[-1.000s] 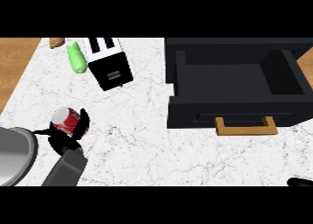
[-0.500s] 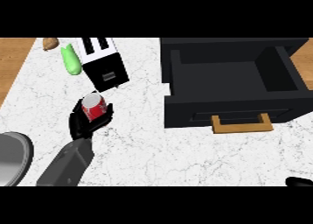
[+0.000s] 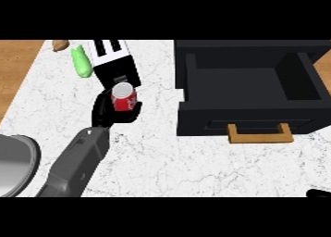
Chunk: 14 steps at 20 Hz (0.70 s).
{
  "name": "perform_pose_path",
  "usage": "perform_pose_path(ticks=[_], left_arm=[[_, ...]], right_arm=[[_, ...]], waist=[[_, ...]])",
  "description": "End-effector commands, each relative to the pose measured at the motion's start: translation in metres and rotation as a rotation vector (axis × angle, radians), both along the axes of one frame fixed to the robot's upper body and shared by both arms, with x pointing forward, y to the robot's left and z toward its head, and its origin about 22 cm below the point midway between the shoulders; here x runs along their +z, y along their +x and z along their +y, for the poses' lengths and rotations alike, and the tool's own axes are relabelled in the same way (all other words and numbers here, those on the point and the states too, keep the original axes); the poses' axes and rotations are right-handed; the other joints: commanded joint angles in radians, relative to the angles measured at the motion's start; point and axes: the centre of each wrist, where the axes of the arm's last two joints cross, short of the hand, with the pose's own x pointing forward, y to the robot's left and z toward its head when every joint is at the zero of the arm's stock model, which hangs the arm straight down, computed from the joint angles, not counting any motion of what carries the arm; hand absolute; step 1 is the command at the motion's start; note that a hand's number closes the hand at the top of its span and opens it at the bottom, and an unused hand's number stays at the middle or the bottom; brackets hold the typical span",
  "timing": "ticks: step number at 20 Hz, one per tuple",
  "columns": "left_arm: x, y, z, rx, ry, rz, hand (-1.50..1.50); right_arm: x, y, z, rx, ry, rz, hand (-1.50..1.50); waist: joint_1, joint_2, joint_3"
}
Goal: Pick up the can, place it into the drawer and close the drawer
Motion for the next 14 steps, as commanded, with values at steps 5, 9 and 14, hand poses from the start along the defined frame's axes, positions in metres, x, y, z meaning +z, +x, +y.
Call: perform_pose_path(ticks=[5,9,14], left_arm=[[0.072,0.033,-0.047,-0.115,0.08,-0.071,1.5],[0.114,0.039,-0.057,-0.173,0.076,-0.075,1.5],[0.166,0.042,-0.095,-0.199,0.047,-0.08,1.5]], right_arm=[[0.005,-0.002,0.0,0.0,-0.026,0.004,-1.5],[0.007,-0.006,0.003,-0.036,-0.009,-0.007,-1.5],[0.022,-0.003,-0.008,-0.015,-0.016,-0.011,-1.5]], waist=[[0.01,-0.003,0.0],[0.013,-0.003,0.0],[0.008,-0.002,0.0]])
